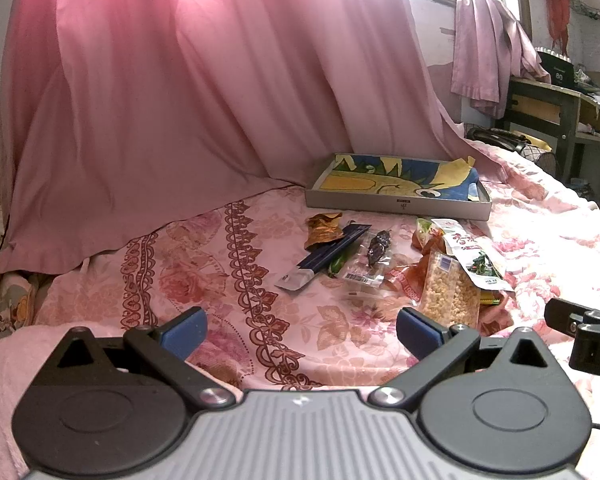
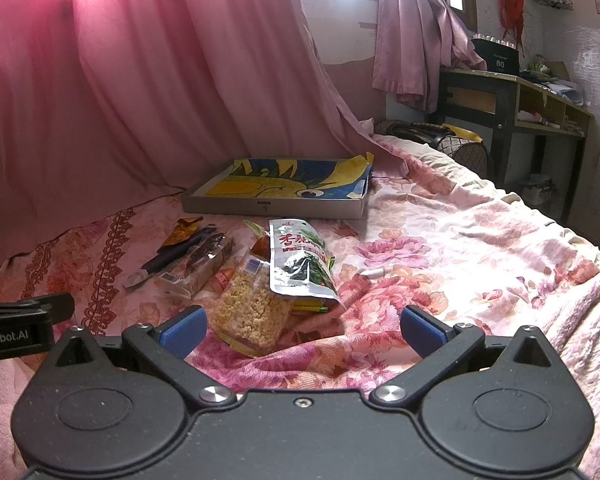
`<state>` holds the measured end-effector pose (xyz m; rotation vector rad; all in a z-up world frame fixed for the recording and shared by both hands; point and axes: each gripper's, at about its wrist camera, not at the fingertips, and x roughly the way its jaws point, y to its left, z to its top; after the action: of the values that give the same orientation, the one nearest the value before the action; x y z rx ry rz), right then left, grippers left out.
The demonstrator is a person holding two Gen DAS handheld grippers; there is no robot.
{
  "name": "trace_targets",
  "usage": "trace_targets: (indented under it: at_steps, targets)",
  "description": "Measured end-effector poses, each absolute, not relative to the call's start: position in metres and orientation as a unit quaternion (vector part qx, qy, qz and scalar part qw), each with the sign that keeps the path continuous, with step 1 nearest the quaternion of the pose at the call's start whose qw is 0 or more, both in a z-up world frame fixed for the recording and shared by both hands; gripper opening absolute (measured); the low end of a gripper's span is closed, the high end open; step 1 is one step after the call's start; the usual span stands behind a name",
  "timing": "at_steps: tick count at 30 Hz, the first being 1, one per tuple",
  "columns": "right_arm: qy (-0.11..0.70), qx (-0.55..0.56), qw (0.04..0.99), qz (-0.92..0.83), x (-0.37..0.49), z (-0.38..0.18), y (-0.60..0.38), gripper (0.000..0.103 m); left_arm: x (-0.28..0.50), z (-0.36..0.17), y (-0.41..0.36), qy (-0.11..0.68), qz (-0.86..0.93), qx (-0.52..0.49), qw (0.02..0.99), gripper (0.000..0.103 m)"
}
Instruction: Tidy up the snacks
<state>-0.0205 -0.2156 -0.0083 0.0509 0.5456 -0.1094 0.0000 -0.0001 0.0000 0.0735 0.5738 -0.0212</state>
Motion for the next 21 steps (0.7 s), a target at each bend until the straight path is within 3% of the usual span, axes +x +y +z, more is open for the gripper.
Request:
trace_targets:
  at_steps: [21]
  targets:
    - [0.270,0.025,0.961,-0.054,-0.0203,-0.0084,-0.2152,0.103,0.0001,0.0000,0.0004,0.286,-0.009,0.036,0.958,0.103]
